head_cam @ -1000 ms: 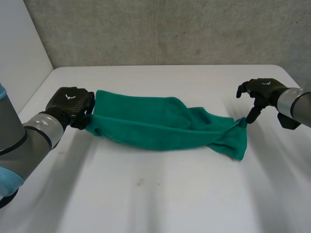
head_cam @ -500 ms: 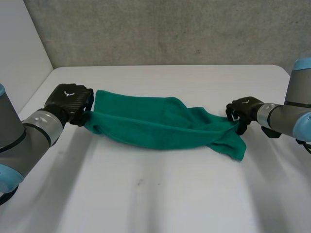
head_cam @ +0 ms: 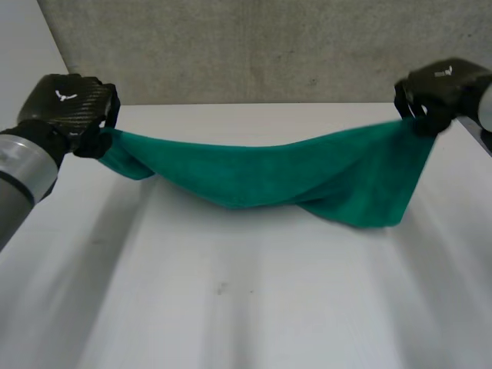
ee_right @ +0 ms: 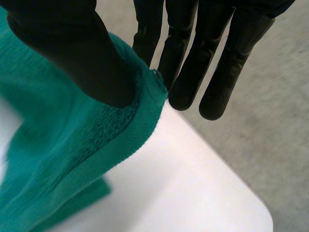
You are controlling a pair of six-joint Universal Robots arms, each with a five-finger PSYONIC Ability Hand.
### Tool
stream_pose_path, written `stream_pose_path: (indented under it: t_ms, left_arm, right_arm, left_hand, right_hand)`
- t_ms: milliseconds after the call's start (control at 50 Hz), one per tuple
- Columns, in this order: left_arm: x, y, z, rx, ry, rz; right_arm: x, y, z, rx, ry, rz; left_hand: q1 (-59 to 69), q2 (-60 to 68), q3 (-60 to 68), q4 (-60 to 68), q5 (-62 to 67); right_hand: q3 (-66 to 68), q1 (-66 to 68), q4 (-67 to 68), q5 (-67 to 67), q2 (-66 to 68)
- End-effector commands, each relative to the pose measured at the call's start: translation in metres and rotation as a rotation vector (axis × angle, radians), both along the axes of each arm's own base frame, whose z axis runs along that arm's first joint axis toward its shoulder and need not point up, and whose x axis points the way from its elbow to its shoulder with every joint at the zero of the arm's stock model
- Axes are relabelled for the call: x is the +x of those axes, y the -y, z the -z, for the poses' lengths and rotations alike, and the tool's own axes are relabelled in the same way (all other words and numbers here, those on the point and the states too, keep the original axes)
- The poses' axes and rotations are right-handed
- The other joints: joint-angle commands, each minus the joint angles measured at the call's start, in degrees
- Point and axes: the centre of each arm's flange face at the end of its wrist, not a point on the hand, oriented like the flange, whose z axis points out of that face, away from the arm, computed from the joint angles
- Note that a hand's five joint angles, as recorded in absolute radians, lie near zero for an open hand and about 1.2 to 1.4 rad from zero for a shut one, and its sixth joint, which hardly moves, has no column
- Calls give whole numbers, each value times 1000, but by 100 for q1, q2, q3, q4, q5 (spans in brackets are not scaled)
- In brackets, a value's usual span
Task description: Fold the towel.
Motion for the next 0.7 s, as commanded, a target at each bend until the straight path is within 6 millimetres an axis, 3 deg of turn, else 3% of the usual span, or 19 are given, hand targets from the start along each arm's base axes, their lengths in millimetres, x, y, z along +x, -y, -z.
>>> stream_pose_path:
  t_ms: [20,60,80,160,280,340,380,420,440,460,520,540,580,620,700]
  left_arm:
    - [3,-12,33,220,62,-1]
    - [2,-7,49,281,89,2]
    - [1,-2,66,330,125,3]
    - [-1,14,100,401,231,9]
    - [-1,46,114,374,334,-54]
    - [-5,72,90,257,352,-106]
    - [-13,98,35,43,302,-146]
    - [-16,108,-7,-117,241,-169]
    - [-18,110,-28,-202,205,-178]
    - [-21,107,-71,-372,125,-189]
    - [-19,98,-120,-584,7,-205]
    - [-15,93,-143,-687,-58,-216]
    - [-12,90,-151,-723,-85,-219]
    - [-12,89,-146,-697,-85,-214]
    - [-14,91,-99,-538,-35,-193]
  right_arm:
    - [-8,-34,40,165,-267,-108]
    - [-10,-37,54,211,-297,-101]
    - [-12,-34,63,237,-314,-85]
    - [-11,-18,92,277,-363,-55]
    - [4,4,98,190,-394,-32]
    - [13,37,59,-33,-358,53]
    - [16,52,26,-178,-299,113]
    - [17,63,-16,-350,-196,179]
    - [19,68,-60,-525,-69,224]
    - [18,70,-95,-675,55,247]
    - [17,69,-109,-734,106,252]
    - [13,65,-137,-850,226,258]
    - [12,57,-141,-854,228,253]
    - [12,44,-133,-800,203,229]
    - [16,38,-99,-677,160,181]
  left_hand:
    - [1507,1169,1199,1160,1476]
    - [1507,1169,1199,1160,1476]
    - [1507,1169,1199,1160,1476]
    - [1507,1169,1199,1160,1476]
    - [1507,1169,1199,1160,1476]
    - [1507,1169,1199,1160,1476]
    - [1507,1169,1199,1160,1476]
    - [1507,1169,1199,1160,1476]
    - [1507,1169,1199,1160,1476]
    - [1507,1169,1199,1160,1476]
    - [1507,1169,1199,1160,1476]
    - [1507,1169,1199,1160,1476]
    - [1507,1169,1199,1160,1476]
    - [1507,1169,1199,1160,1476]
    - [1507,1169,1199,1160,1476]
  right_hand:
    - [1241,2411,1196,1357,1268]
    - [1241,2411,1196,1357,1268]
    - [1241,2411,1196,1357,1268]
    - [1241,2411,1196,1357,1268]
    - [1241,2411,1196,1357,1268]
    - [1241,2411,1196,1357,1268]
    - [1241,2411,1196,1357,1268]
    - [1241,2411,1196,1357,1268]
    - [1241,2411,1196,1357,1268]
    - [1241,2411,1196,1357,1268]
    - [1241,2411,1196,1357,1268]
    - [1241,2411,1196,1357,1268]
    - [1241,2411,1196,1357,1268]
    - [1241,2411,1196,1357,1268]
    - [1241,2411,1196,1357,1268]
